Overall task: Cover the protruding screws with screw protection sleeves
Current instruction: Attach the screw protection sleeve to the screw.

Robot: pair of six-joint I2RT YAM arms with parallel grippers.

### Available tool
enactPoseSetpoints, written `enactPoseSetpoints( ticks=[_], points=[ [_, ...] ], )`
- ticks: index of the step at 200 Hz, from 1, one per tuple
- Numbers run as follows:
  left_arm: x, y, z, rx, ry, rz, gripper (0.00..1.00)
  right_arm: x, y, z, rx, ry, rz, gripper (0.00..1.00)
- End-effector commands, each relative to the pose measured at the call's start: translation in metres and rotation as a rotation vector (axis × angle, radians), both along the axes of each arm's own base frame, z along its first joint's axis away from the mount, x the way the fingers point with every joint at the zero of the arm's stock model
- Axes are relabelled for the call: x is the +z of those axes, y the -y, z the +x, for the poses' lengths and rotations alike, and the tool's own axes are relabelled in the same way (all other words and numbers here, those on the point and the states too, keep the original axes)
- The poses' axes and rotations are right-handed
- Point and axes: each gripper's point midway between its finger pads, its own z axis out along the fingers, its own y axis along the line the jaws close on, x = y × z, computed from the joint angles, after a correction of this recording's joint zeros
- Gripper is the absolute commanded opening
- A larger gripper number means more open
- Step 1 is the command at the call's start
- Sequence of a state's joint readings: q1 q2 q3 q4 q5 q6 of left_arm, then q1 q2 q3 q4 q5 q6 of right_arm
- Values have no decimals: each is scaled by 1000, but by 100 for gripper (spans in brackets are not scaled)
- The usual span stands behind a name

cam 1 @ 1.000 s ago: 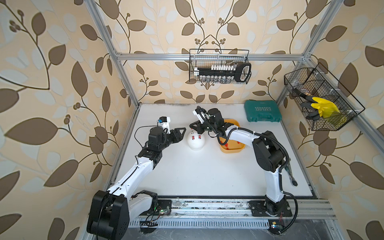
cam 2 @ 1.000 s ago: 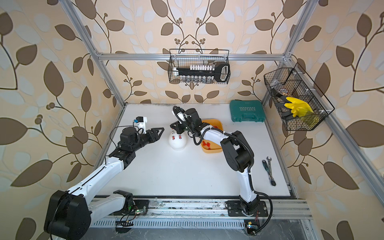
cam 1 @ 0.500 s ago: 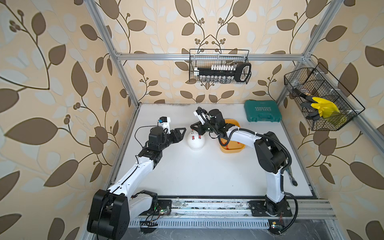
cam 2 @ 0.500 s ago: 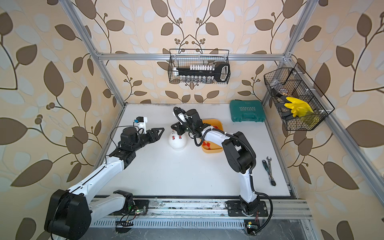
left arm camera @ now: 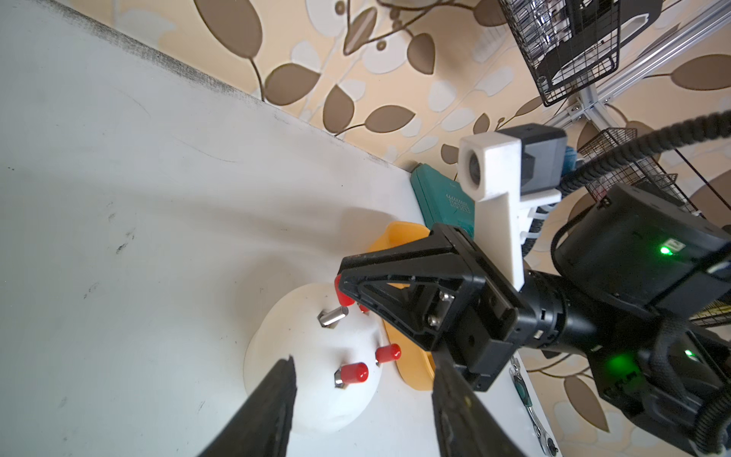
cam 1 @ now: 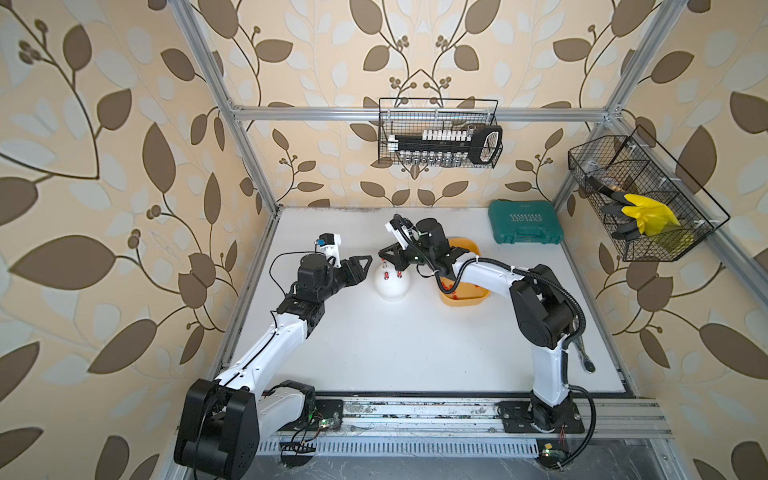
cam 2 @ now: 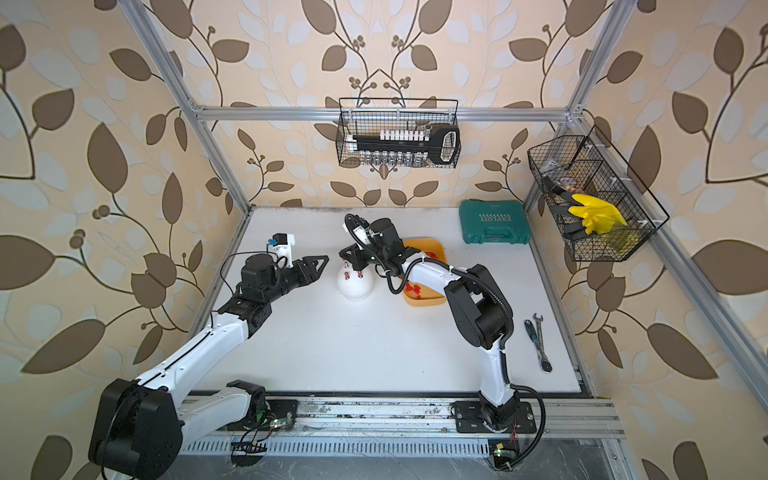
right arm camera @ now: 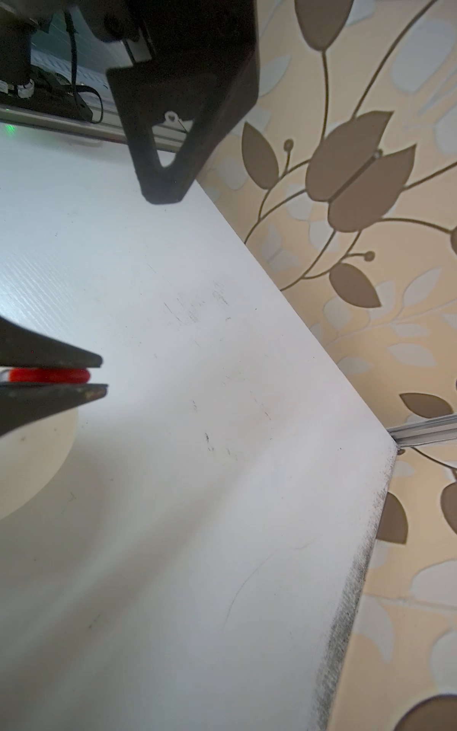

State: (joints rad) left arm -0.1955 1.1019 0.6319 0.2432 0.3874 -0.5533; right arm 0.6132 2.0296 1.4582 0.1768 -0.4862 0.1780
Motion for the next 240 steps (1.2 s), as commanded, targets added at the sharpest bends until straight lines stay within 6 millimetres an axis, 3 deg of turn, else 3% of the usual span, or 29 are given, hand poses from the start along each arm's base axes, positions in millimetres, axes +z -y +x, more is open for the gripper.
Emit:
enactPoseSetpoints(
  ticks=[1, 151, 240],
  points=[
    [4, 1, 0, -10, 25, 1, 58, 7, 1, -7, 2, 26, -4, 9],
    [3, 2, 1, -11, 24, -4, 58, -2, 3, -12, -1, 25, -31, 9],
    [3, 2, 1, -8, 21, -4, 58, 3, 9, -16, -13, 52, -33, 8]
  ],
)
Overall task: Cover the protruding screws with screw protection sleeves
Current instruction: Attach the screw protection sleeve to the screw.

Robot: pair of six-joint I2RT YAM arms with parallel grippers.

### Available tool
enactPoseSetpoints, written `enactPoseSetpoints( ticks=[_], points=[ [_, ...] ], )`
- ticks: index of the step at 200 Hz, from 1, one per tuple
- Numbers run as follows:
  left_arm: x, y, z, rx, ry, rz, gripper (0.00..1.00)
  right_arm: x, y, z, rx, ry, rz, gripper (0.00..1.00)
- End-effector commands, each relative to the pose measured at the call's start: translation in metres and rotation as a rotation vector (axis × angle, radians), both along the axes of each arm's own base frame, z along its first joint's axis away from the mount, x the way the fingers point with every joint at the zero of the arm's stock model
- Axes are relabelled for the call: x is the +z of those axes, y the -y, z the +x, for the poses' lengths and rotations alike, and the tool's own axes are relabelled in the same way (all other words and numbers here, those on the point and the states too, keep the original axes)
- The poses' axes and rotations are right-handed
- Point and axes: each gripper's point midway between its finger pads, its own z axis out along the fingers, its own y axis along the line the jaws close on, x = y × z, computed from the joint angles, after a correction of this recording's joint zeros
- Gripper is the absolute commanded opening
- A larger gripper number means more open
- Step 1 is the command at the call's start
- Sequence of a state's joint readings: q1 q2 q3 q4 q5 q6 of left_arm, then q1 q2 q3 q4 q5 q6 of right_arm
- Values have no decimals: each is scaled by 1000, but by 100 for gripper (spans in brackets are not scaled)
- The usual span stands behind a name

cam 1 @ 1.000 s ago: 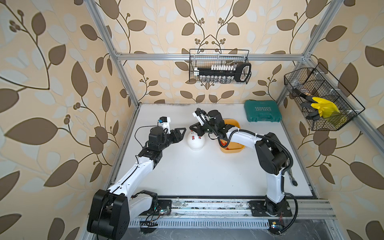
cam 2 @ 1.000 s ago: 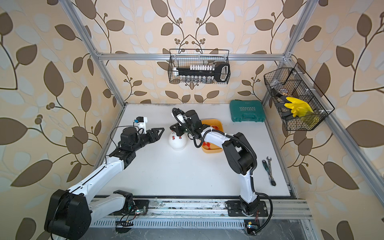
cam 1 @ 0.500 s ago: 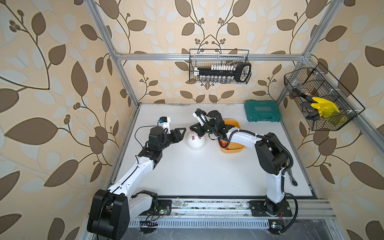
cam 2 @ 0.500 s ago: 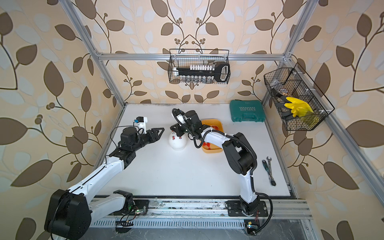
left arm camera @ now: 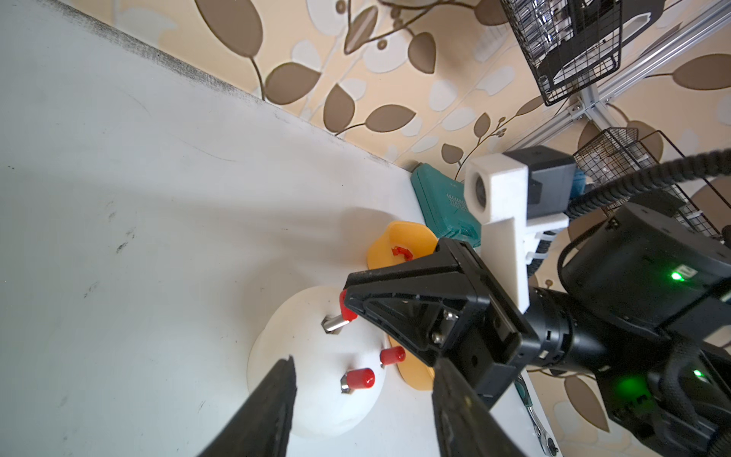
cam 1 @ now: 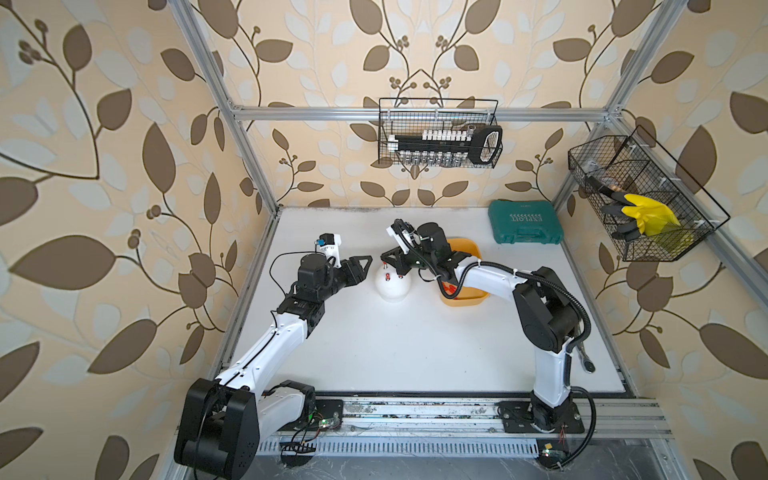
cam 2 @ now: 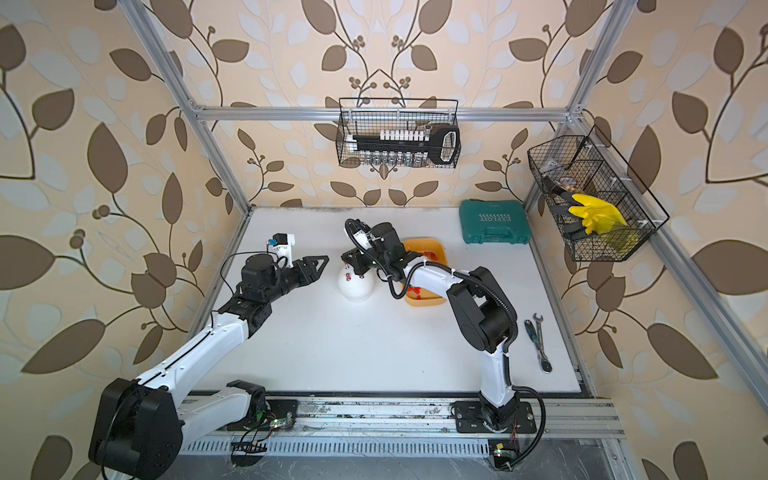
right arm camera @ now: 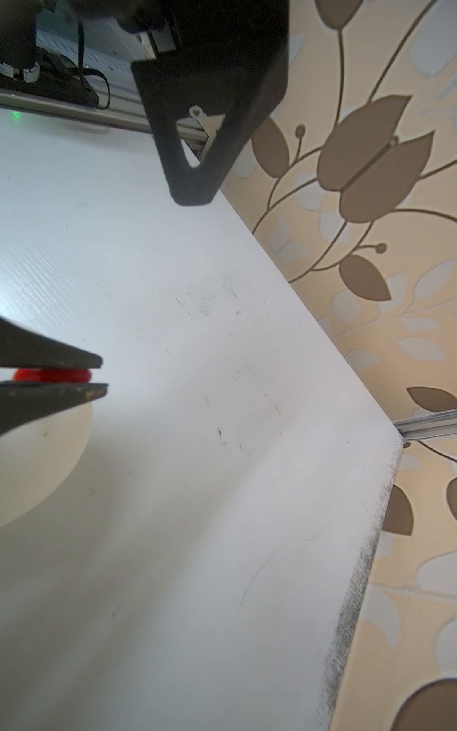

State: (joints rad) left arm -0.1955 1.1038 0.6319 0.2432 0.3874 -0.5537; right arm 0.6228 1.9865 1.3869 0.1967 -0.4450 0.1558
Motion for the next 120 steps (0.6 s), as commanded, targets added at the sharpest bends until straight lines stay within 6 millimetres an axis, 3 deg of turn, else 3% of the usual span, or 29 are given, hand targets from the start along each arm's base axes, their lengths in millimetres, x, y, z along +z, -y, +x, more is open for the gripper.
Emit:
enactPoseSetpoints(
  ticks=[1, 120],
  points=[
    [4, 2, 1, -8, 23, -4, 58, 8, 2, -7, 6, 31, -4, 8],
    [3, 2, 3, -10, 23, -3, 58, 7, 8, -16, 17, 52, -9, 8]
  ],
)
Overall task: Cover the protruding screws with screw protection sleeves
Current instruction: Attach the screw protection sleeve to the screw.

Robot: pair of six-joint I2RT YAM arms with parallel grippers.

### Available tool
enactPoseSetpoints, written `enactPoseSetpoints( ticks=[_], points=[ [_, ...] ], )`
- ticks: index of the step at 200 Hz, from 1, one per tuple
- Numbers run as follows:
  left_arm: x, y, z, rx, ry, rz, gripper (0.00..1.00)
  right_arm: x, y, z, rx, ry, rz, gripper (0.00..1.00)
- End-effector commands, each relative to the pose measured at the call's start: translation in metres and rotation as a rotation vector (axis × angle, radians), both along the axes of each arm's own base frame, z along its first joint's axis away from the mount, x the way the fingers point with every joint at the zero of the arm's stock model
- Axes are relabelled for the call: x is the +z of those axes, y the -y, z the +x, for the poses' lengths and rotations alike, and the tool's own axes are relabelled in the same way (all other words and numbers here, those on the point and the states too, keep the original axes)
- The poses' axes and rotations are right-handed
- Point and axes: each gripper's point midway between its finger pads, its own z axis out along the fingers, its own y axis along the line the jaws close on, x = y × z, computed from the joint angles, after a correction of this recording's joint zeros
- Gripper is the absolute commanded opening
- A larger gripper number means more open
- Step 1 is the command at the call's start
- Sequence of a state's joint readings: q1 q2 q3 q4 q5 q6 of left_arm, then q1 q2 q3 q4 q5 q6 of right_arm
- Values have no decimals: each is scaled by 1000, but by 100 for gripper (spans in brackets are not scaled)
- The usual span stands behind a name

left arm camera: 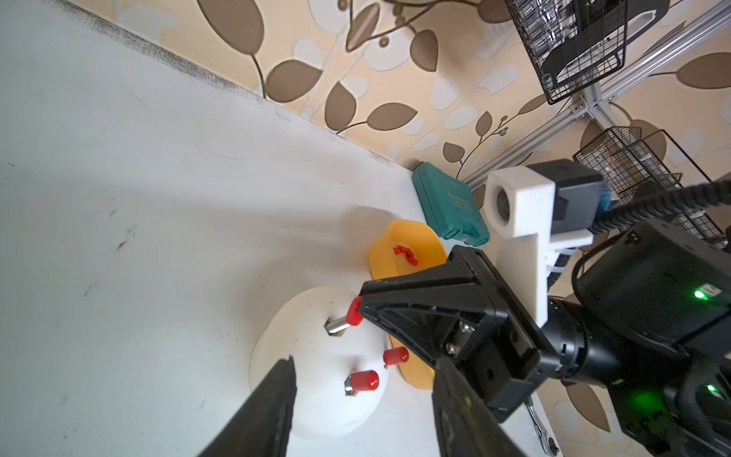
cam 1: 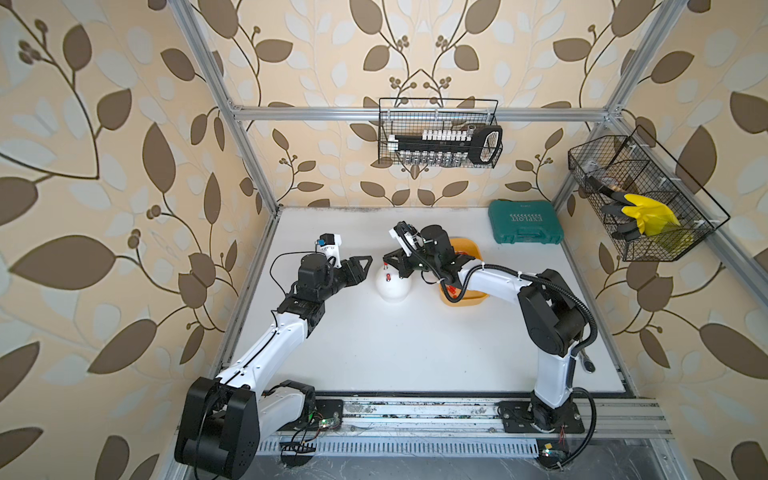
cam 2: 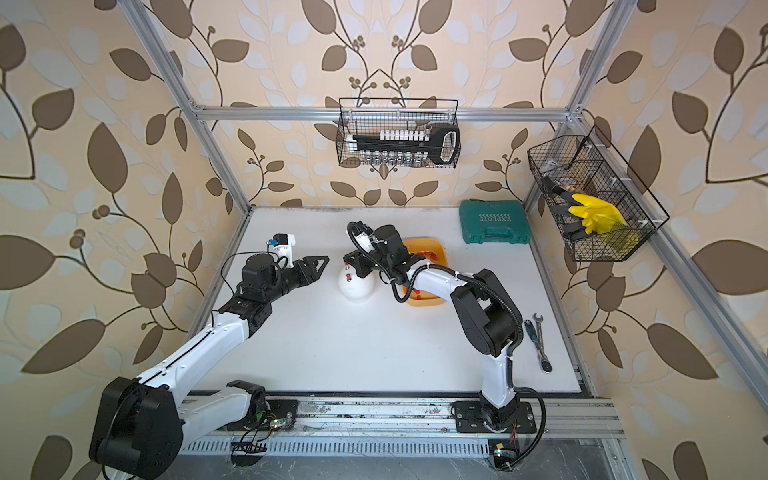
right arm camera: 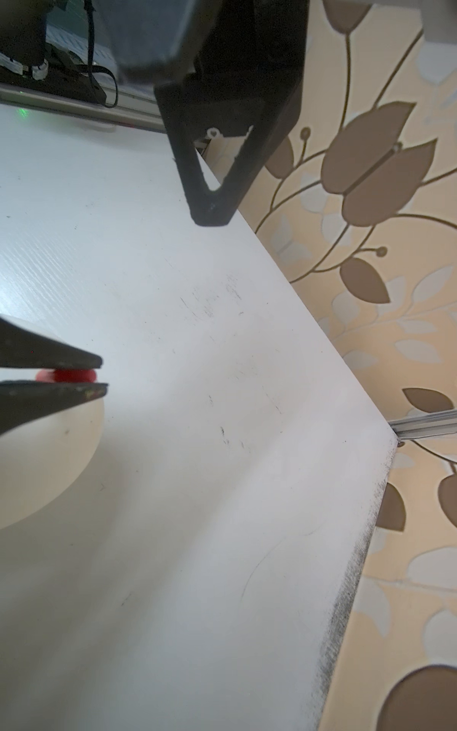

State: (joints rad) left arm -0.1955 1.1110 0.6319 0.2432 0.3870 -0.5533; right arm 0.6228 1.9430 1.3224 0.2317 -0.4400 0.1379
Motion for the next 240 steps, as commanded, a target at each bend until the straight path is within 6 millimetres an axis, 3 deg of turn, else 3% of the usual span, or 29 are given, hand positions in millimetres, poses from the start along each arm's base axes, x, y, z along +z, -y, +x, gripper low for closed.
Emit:
enactPoseSetpoints(
  ticks=[1, 129, 141, 172, 214, 240],
  points=[
    [6, 2, 2, -10, 31, -5, 58, 4, 1, -8, 15, 24, -9, 8],
    [6, 3, 2, -17, 31, -2, 58, -7, 2, -14, 26, 34, -55, 10],
    [6, 3, 2, -17, 30, -2, 58, -6, 3, -14, 23, 37, -54, 15],
    [4, 3, 3, -14, 18, 4, 59, 13, 3, -13, 19, 47, -35, 29],
    [-2, 6, 15, -20, -51, 54, 60, 62, 10, -15, -14, 97, 3, 39],
    [-14, 17, 26, -49, -108, 66, 59, 95, 32, -13, -111, 131, 25, 43]
  ],
)
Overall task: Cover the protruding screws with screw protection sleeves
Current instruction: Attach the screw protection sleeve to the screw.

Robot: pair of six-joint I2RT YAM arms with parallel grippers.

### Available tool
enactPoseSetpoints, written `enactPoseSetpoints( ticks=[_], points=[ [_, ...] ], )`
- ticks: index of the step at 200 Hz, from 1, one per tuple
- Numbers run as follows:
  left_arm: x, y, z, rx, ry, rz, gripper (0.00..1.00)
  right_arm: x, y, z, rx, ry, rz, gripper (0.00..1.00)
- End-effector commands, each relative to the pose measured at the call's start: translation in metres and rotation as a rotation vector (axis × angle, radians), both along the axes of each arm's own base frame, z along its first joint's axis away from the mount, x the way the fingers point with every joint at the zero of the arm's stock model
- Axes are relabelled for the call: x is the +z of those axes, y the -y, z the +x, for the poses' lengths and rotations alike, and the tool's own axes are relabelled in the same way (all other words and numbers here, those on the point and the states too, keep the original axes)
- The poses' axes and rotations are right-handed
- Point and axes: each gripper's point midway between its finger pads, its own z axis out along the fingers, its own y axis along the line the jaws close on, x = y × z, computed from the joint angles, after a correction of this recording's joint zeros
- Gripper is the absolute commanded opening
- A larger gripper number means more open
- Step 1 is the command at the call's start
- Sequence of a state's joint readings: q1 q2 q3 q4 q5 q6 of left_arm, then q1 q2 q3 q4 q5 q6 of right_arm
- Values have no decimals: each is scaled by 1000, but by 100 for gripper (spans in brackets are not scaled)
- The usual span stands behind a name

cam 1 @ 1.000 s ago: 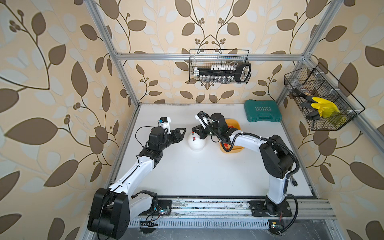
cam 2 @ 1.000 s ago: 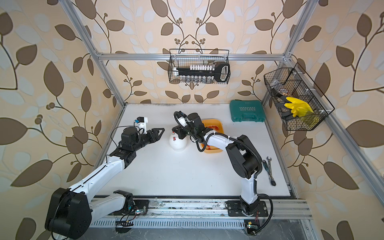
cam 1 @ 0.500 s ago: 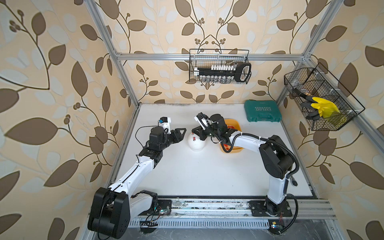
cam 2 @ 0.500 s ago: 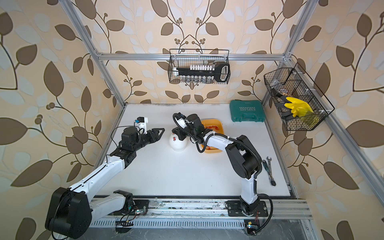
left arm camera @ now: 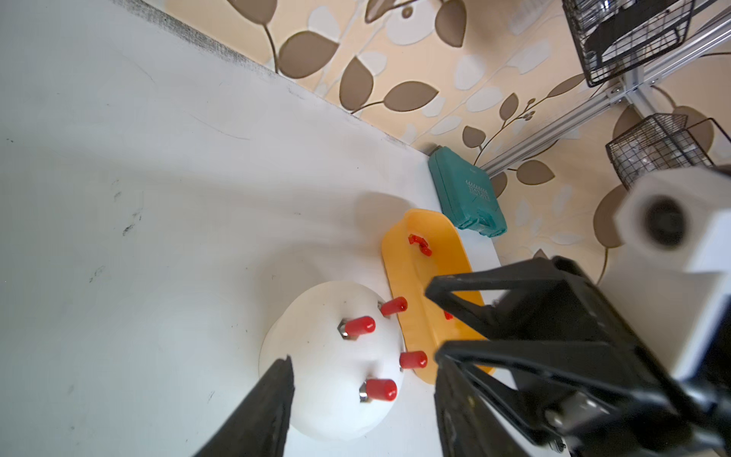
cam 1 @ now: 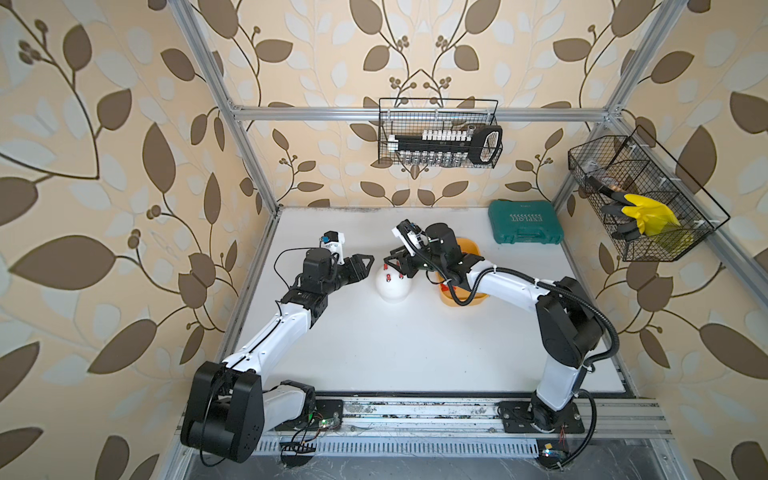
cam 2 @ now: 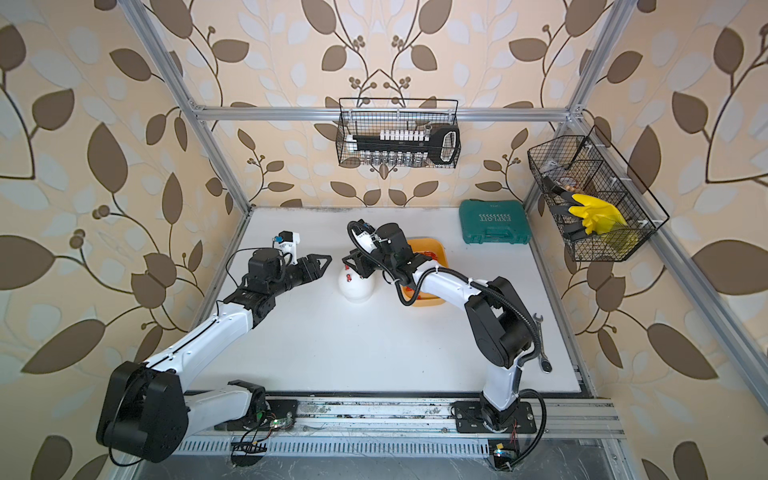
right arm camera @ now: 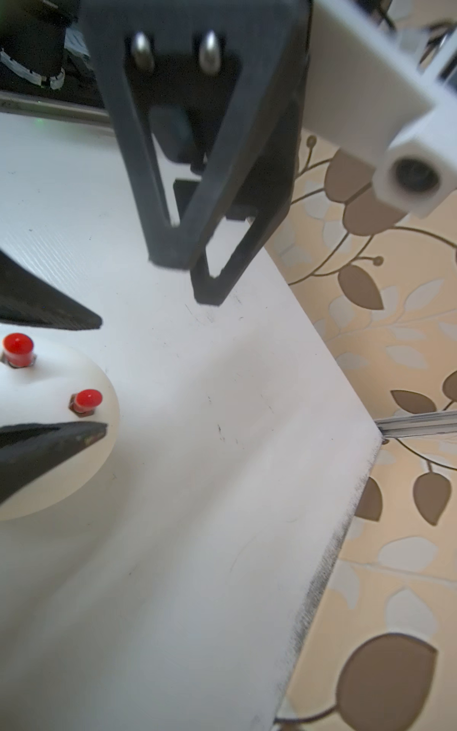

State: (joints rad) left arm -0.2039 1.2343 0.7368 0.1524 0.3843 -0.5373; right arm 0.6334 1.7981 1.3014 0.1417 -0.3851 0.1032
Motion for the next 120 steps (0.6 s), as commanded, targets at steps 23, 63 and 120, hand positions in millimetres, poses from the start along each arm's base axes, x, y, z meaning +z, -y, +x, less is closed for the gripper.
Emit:
enactPoseSetpoints(
  ticks=[23, 63, 120],
  points=[
    [-12, 28, 11, -90, -50, 91, 60, 72, 51, 1, -197, 121, 84, 46],
    [-34, 43, 15, -102, -89, 208, 61, 59, 95, -4, -325, 103, 85, 47],
    [-44, 36, 19, -46, -113, 221, 61, 45, 96, -21, -288, 61, 118, 48]
  ],
)
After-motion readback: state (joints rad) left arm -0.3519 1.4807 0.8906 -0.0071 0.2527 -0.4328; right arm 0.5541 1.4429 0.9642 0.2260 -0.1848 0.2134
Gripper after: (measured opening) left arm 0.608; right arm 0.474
